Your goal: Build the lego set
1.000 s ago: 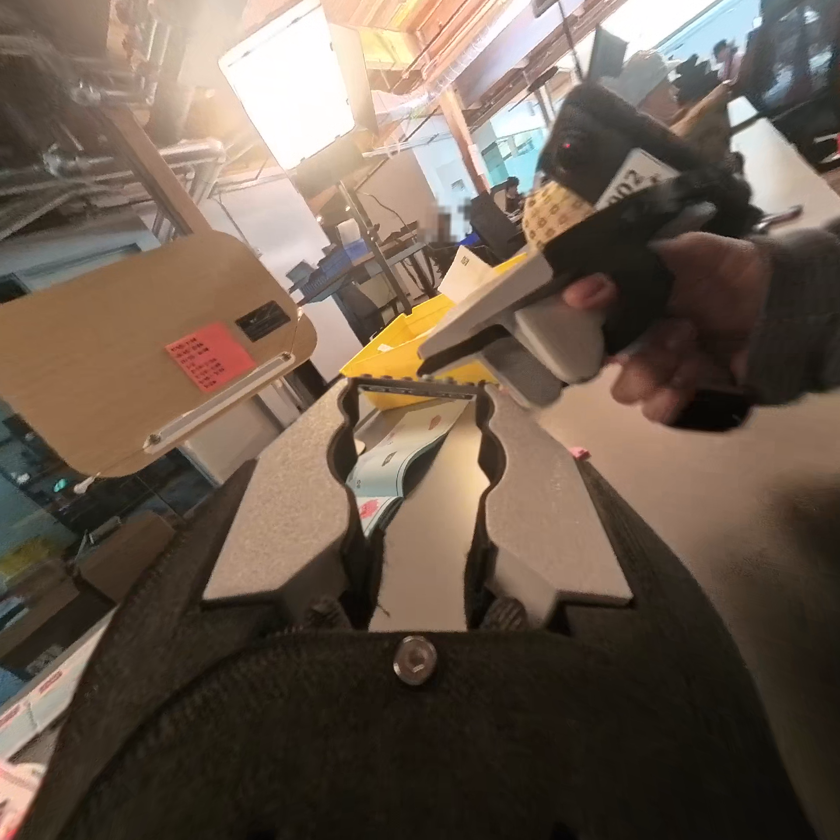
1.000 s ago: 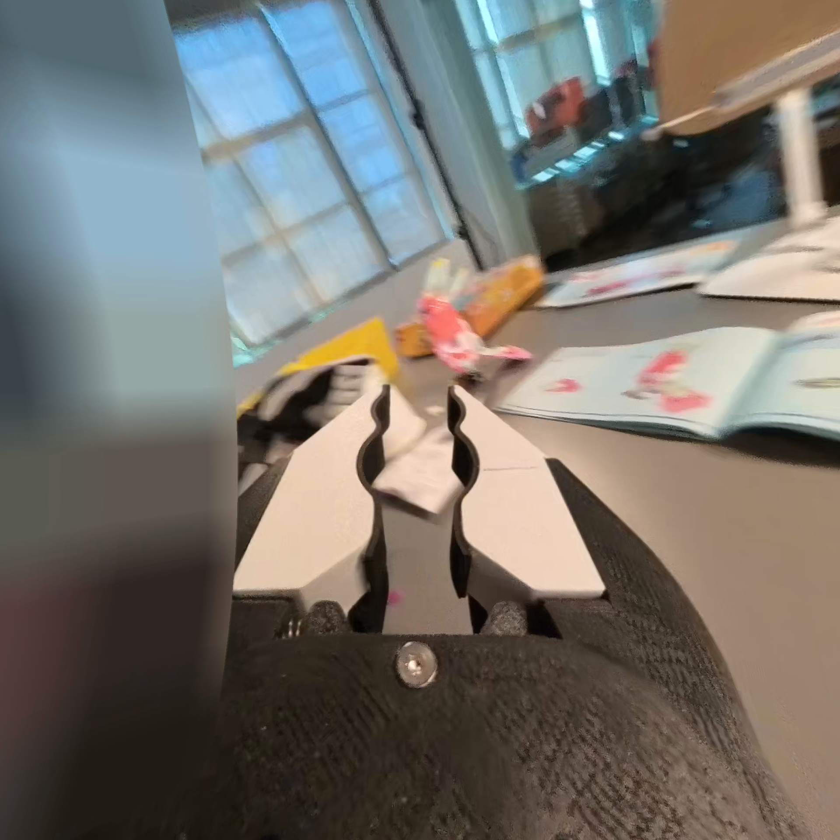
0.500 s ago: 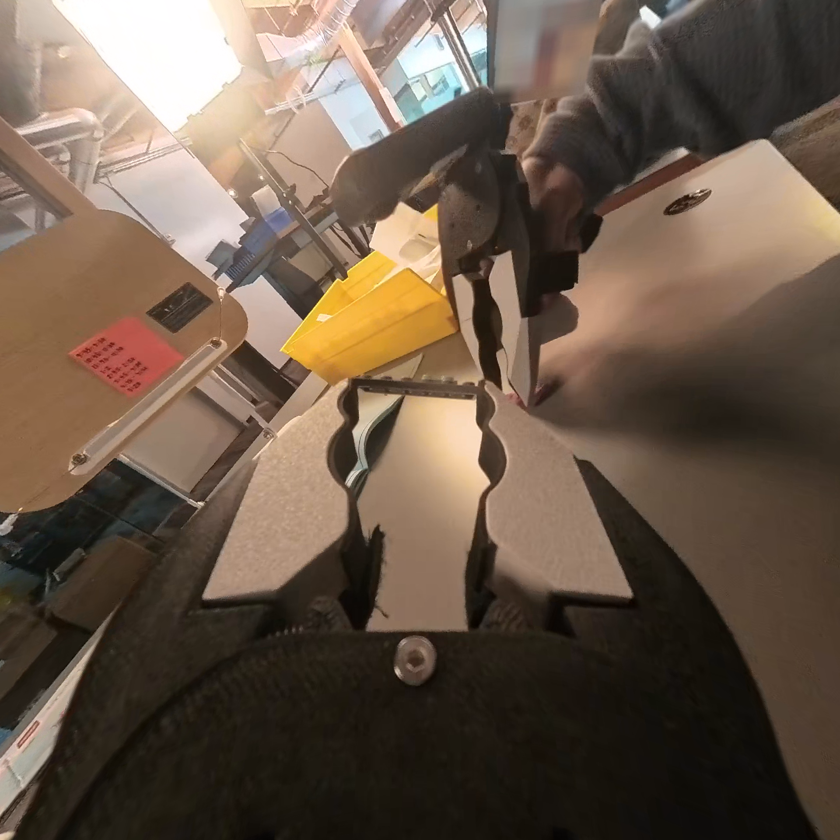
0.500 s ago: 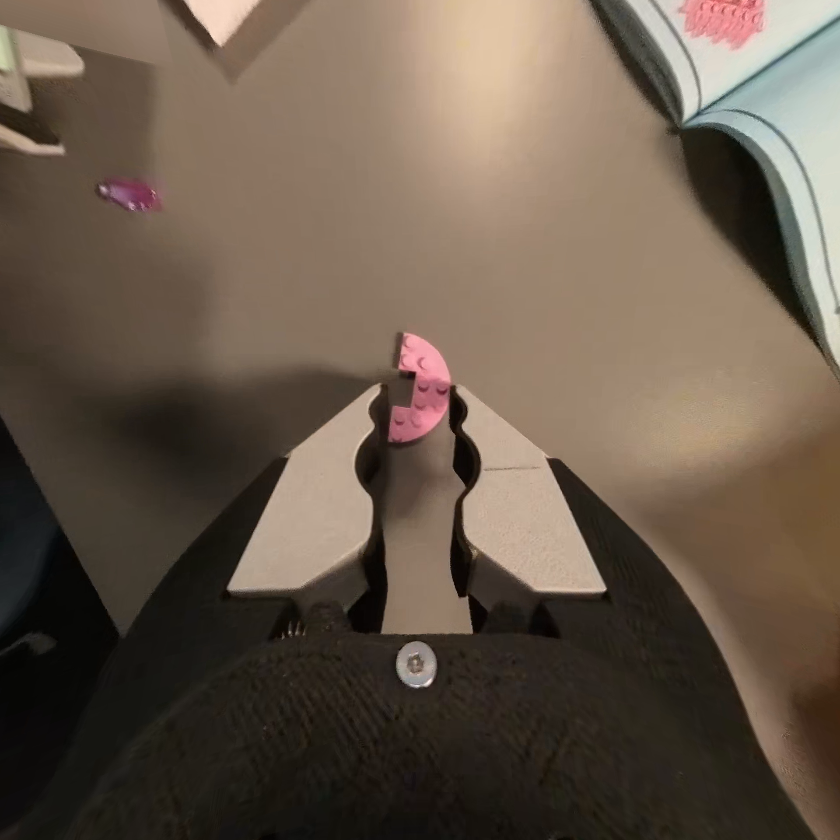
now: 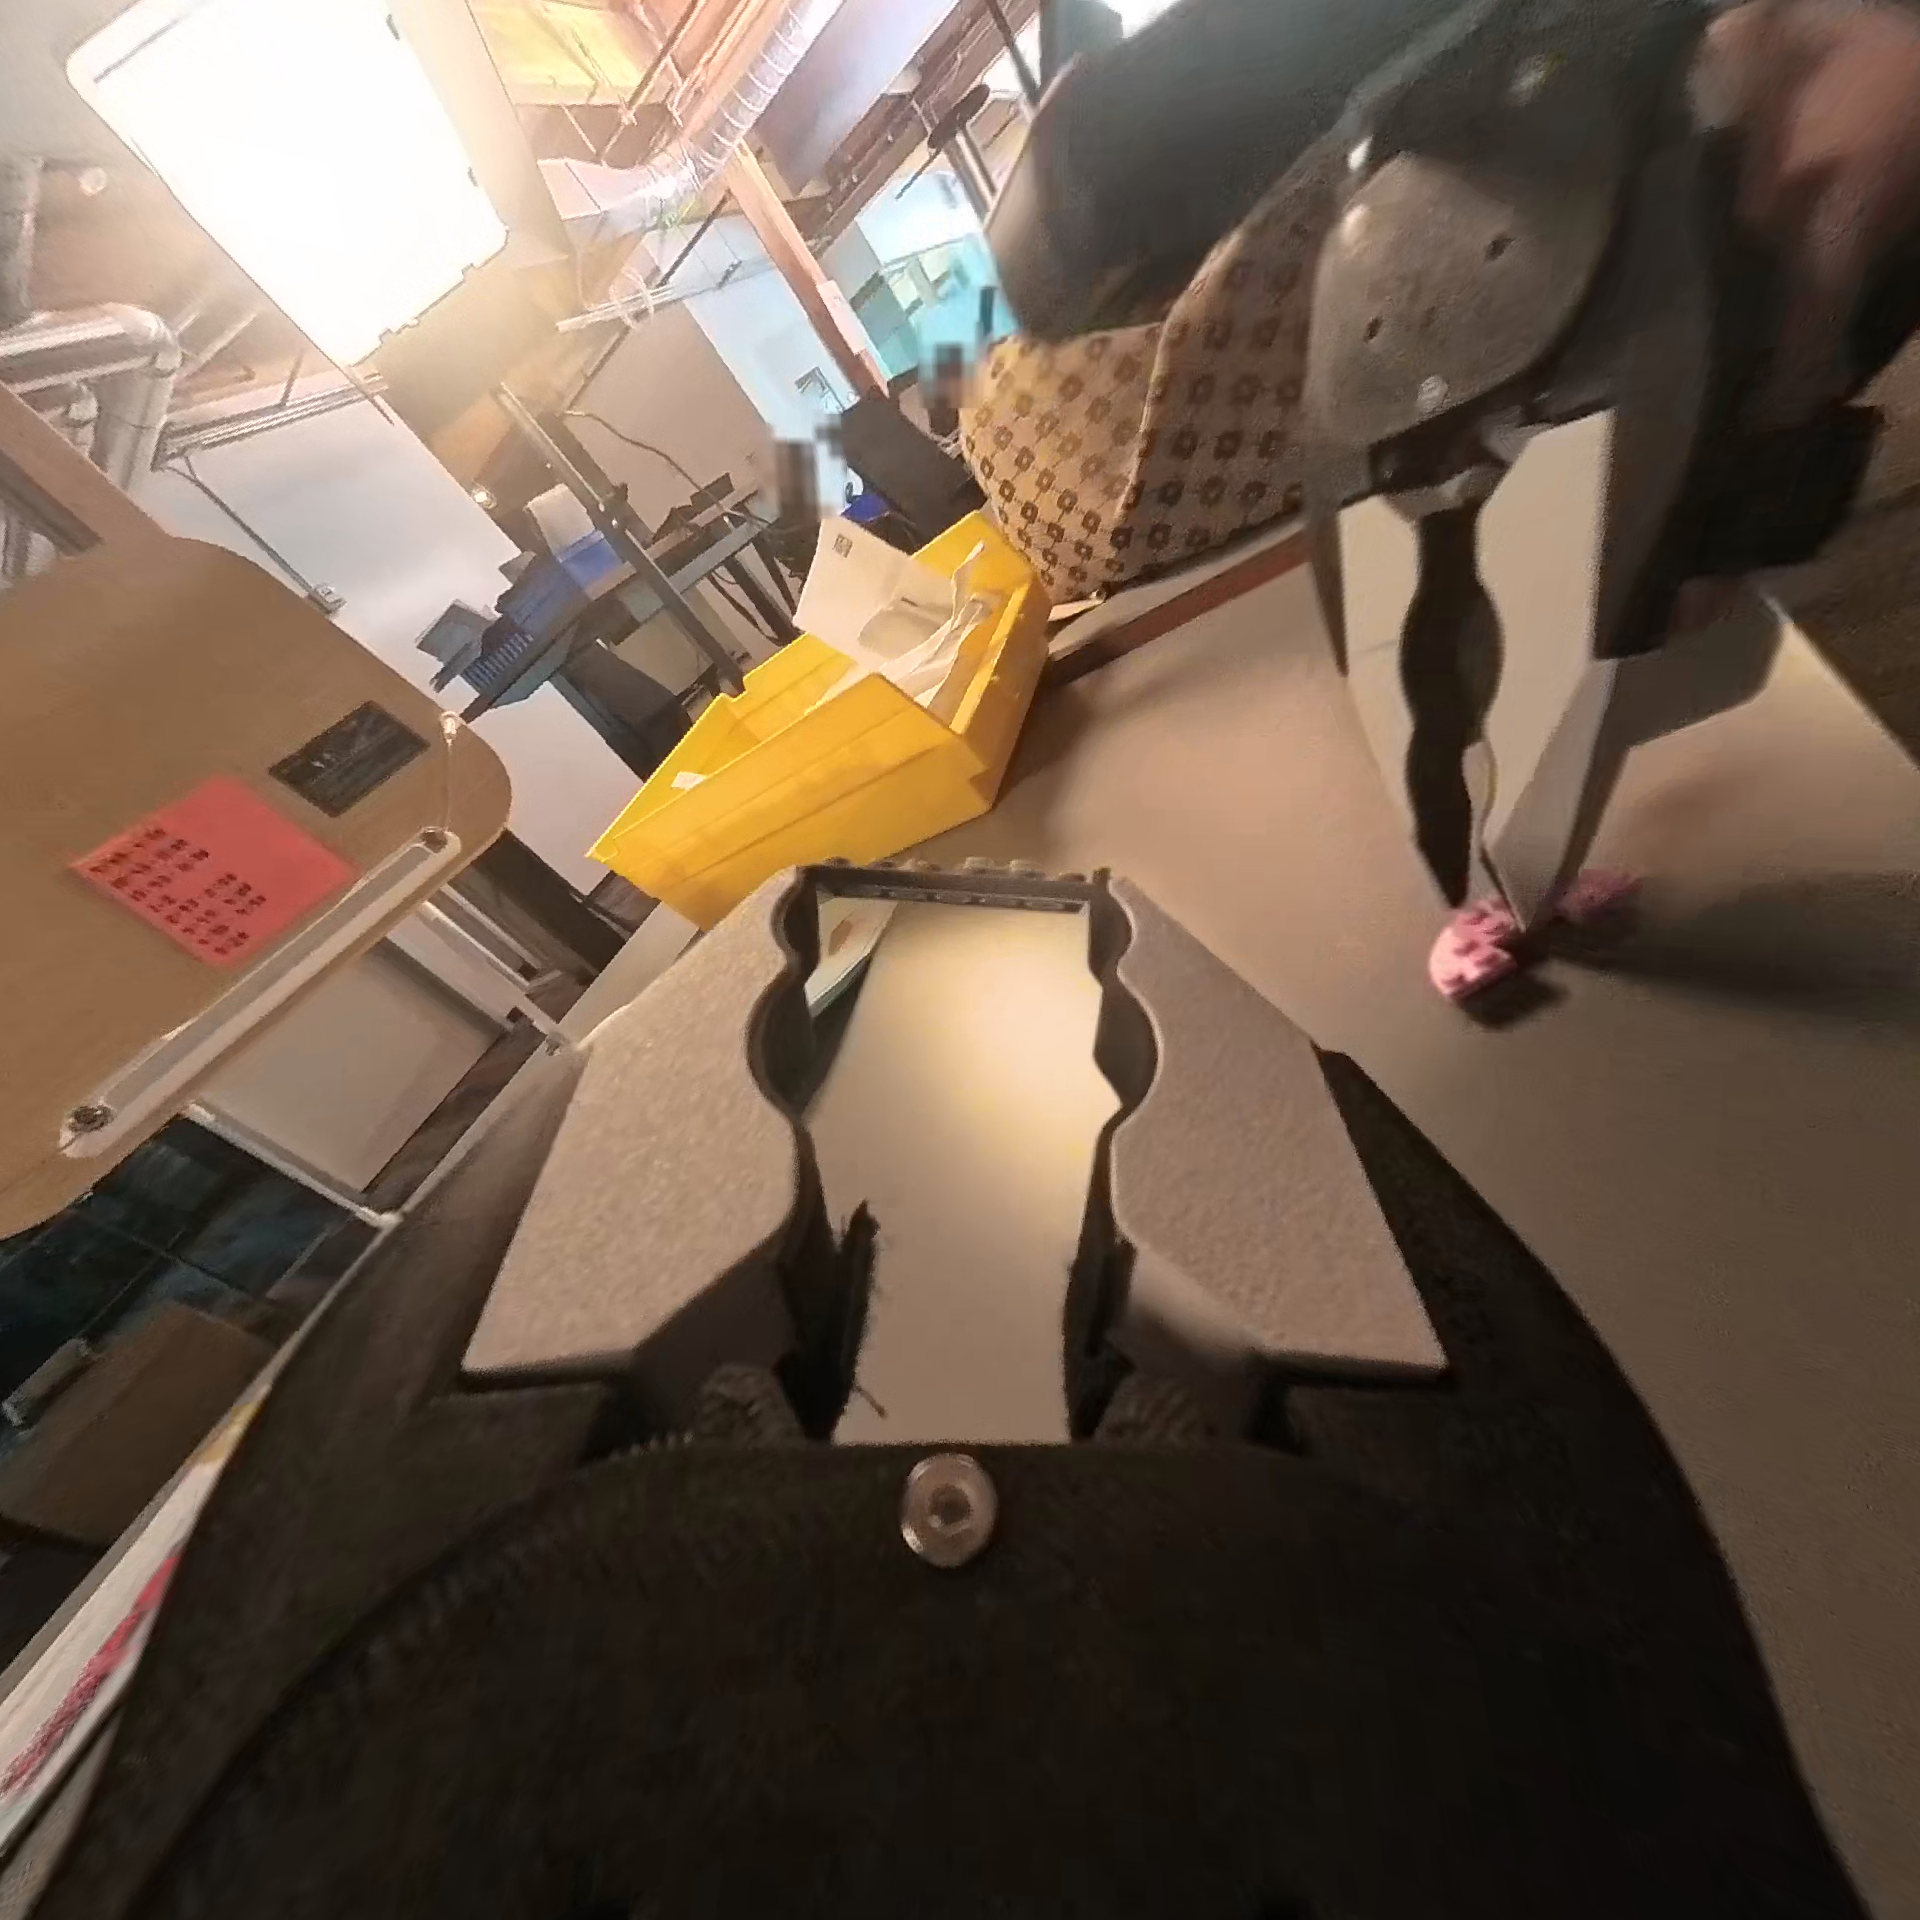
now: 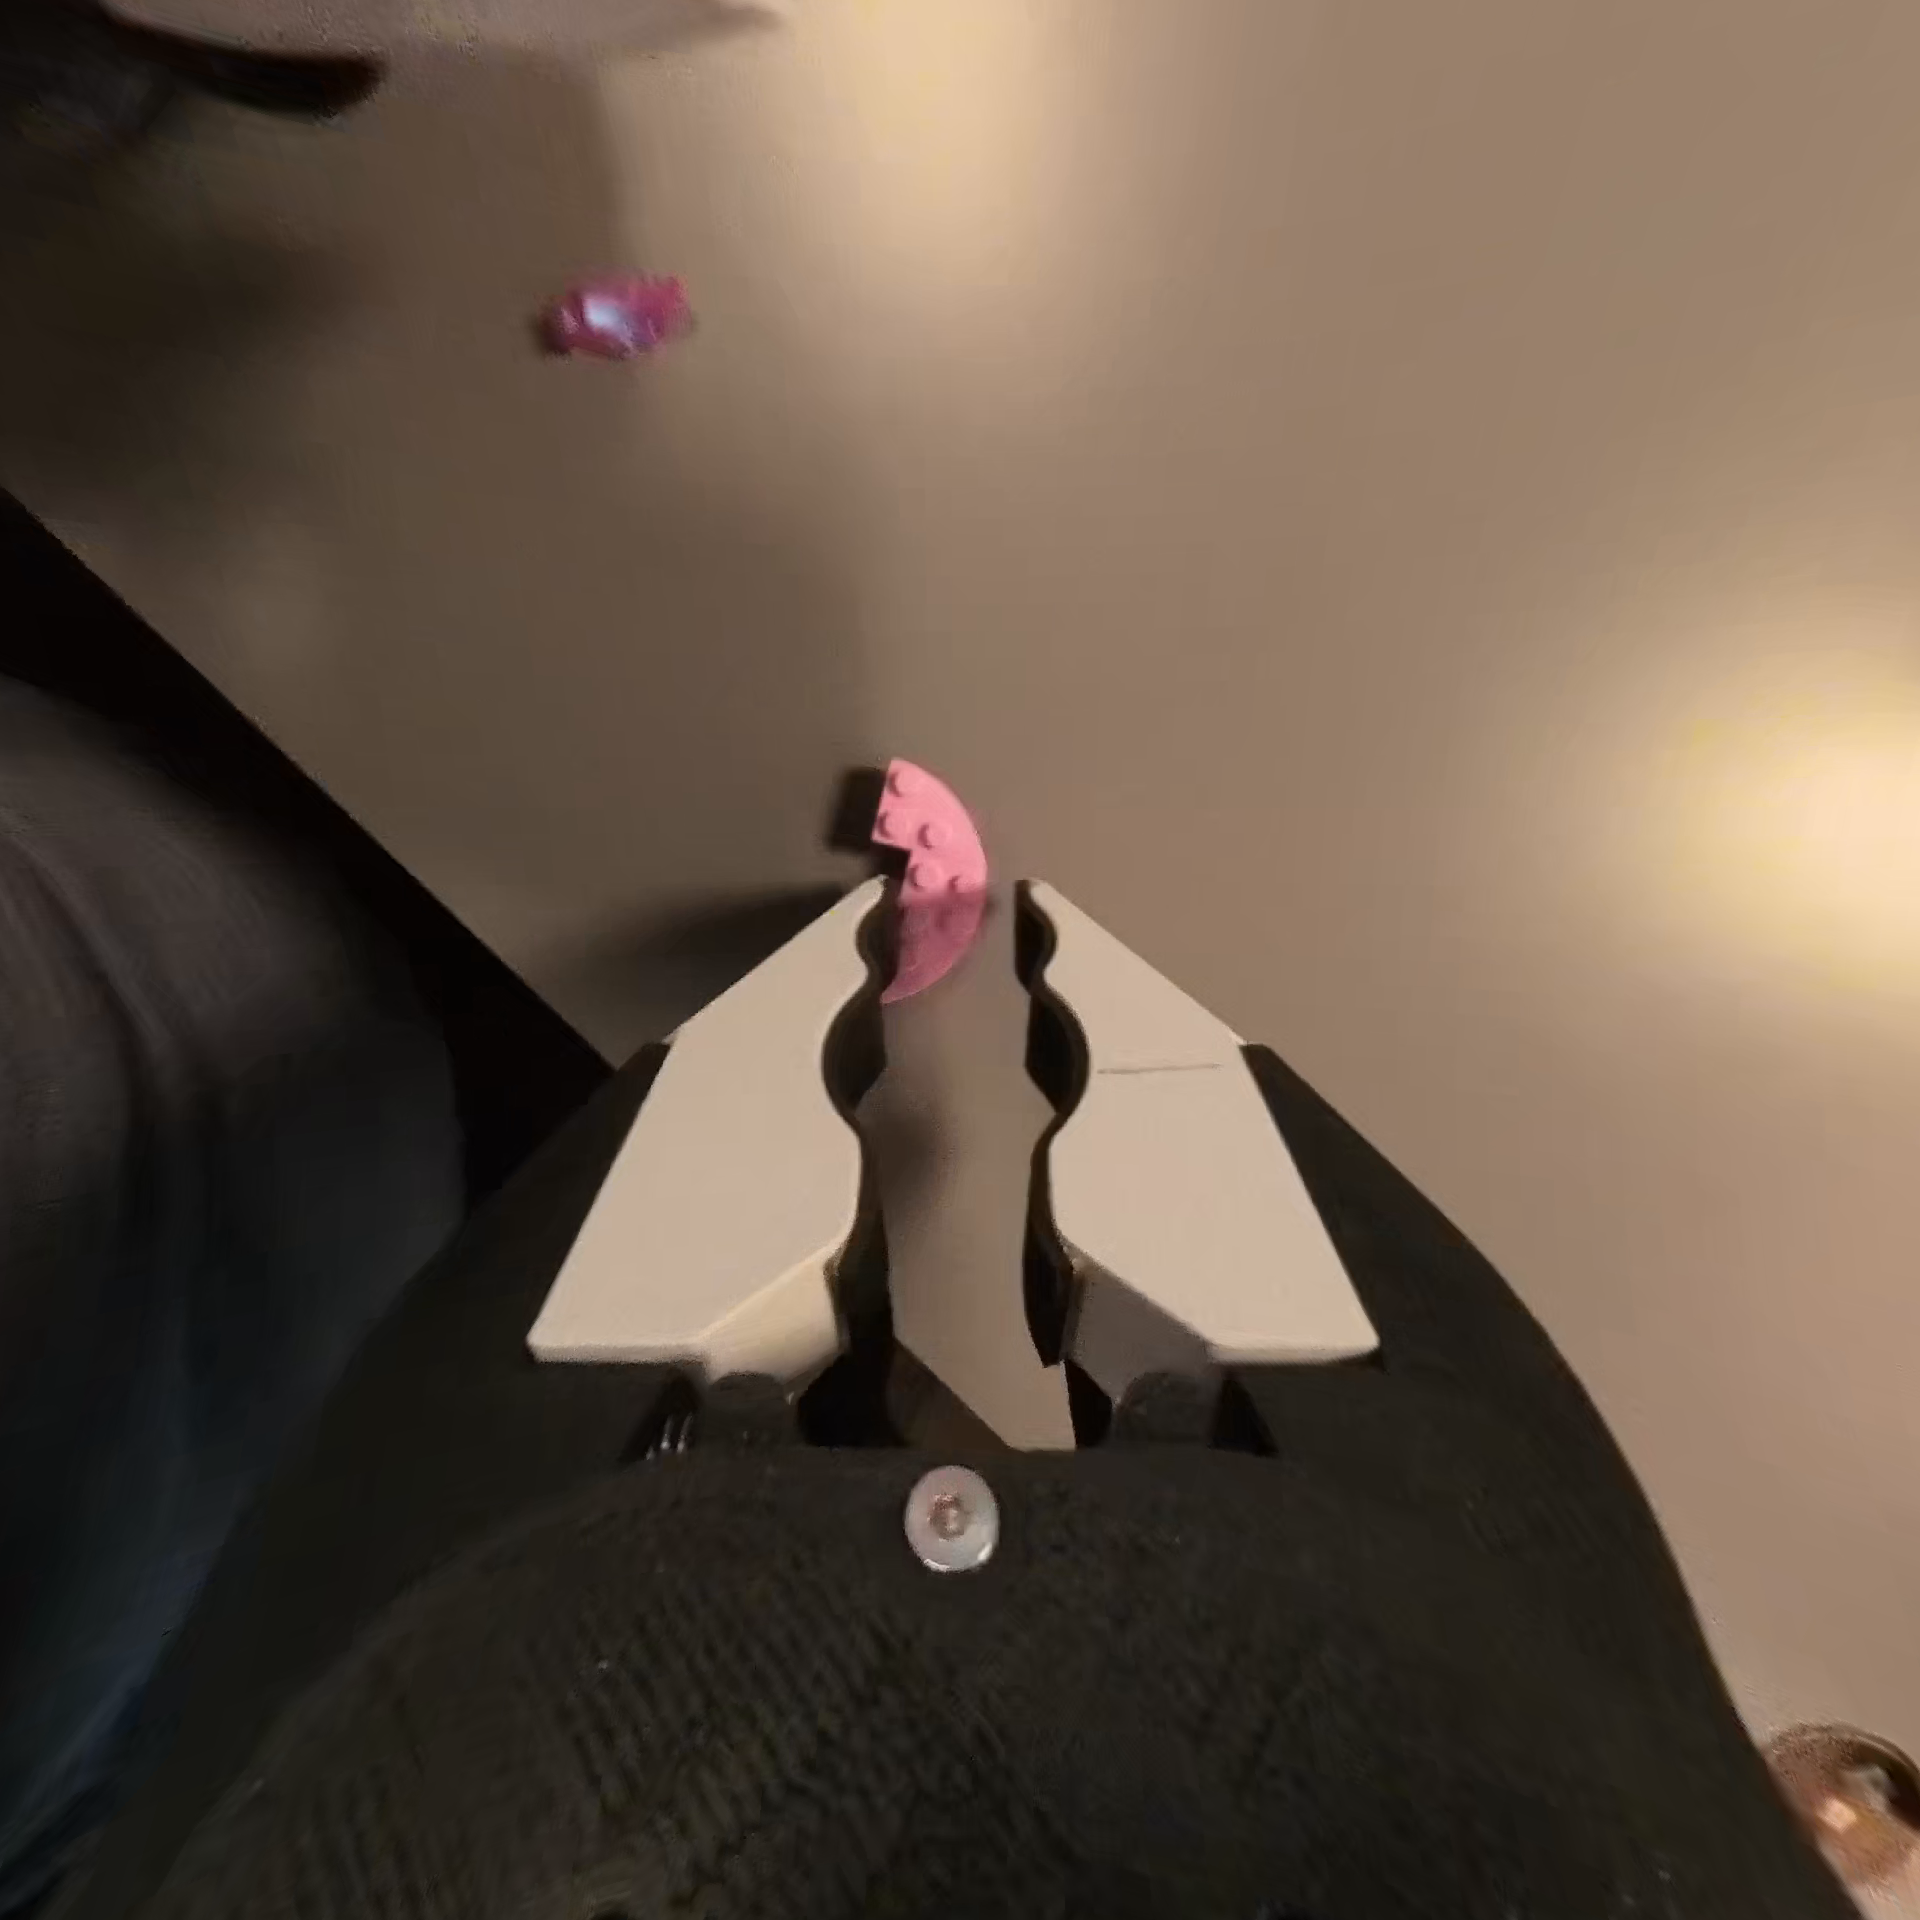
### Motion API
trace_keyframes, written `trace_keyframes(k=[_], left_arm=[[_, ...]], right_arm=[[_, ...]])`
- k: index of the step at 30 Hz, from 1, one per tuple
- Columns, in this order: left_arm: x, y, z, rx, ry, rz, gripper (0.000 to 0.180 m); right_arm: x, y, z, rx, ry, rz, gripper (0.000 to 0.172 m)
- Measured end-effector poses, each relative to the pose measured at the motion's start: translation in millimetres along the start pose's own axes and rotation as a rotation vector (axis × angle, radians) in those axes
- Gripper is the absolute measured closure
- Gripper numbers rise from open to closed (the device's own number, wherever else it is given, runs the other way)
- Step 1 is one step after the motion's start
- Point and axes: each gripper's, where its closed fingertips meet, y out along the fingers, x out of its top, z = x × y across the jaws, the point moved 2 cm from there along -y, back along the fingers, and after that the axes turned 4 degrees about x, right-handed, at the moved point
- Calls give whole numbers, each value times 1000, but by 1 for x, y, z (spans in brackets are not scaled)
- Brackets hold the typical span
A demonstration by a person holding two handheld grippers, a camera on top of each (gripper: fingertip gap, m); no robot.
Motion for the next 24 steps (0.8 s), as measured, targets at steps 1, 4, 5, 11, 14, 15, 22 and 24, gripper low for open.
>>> trace_keyframes(k=[1,4,5,11,14,15,22,24], left_arm=[[1,0,-1,-6,-6,-6,129],[1,0,-4,-20,-17,-12,129],[1,0,-5,-24,-20,-14,129],[7,-2,-5,-39,-46,-38,129],[8,-2,-5,-42,-48,-41,129],[8,-2,-5,-43,-47,-40,129],[7,-2,-6,-40,-31,-34,129],[7,-2,-7,-43,-27,-31,129]], right_arm=[[3,-6,3,-41,-39,-72,145],[5,-29,28,-36,-281,-285,128],[-1,-31,38,-25,-387,-307,126],[-35,3,56,-28,-595,-122,95],[-37,5,58,-9,-550,-88,95],[-38,3,61,8,-522,-78,96],[-47,-9,80,33,-329,-140,98],[-44,-21,62,-43,-106,-243,114]])
